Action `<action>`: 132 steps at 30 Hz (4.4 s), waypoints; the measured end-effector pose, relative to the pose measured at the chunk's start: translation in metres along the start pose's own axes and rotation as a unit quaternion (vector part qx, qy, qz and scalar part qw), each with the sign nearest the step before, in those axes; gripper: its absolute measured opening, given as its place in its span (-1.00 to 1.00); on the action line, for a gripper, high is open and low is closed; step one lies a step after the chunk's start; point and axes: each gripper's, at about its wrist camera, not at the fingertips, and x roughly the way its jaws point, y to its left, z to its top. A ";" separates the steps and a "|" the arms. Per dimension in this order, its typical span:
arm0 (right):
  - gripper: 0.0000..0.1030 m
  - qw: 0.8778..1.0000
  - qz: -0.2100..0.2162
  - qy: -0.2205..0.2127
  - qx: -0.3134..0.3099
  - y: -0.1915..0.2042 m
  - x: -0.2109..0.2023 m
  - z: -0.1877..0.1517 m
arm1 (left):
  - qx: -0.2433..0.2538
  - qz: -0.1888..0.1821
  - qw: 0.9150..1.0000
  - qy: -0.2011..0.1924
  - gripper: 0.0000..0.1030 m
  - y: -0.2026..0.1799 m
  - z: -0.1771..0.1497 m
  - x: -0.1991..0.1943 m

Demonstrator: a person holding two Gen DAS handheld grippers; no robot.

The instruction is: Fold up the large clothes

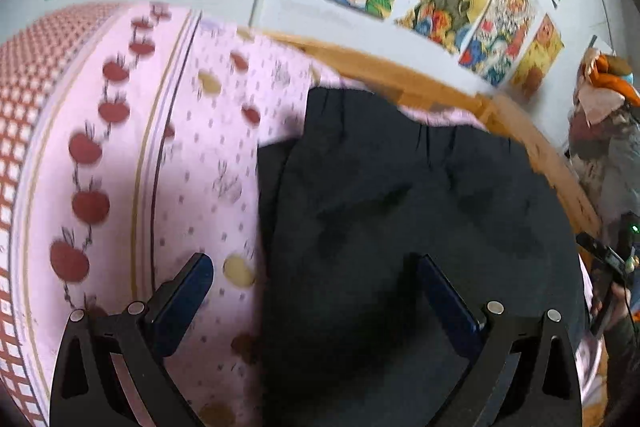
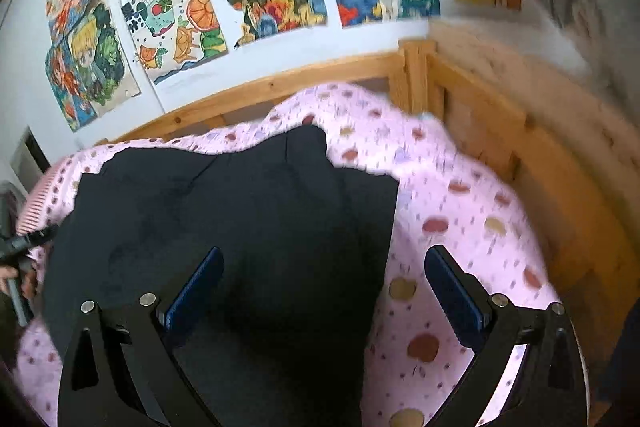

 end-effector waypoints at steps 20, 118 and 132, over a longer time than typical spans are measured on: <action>0.98 0.987 0.134 0.086 -0.008 0.003 0.067 -0.034 | -0.003 -0.163 0.986 0.041 1.00 0.008 -0.026 0.046; -0.74 0.987 0.157 0.012 0.011 0.096 -0.046 -0.005 | -0.022 -0.027 0.999 0.002 -0.76 -0.050 -0.006 -0.140; -0.73 0.991 0.124 0.044 0.018 0.086 -0.027 -0.020 | -0.058 0.039 0.996 0.060 0.28 0.007 -0.021 -0.056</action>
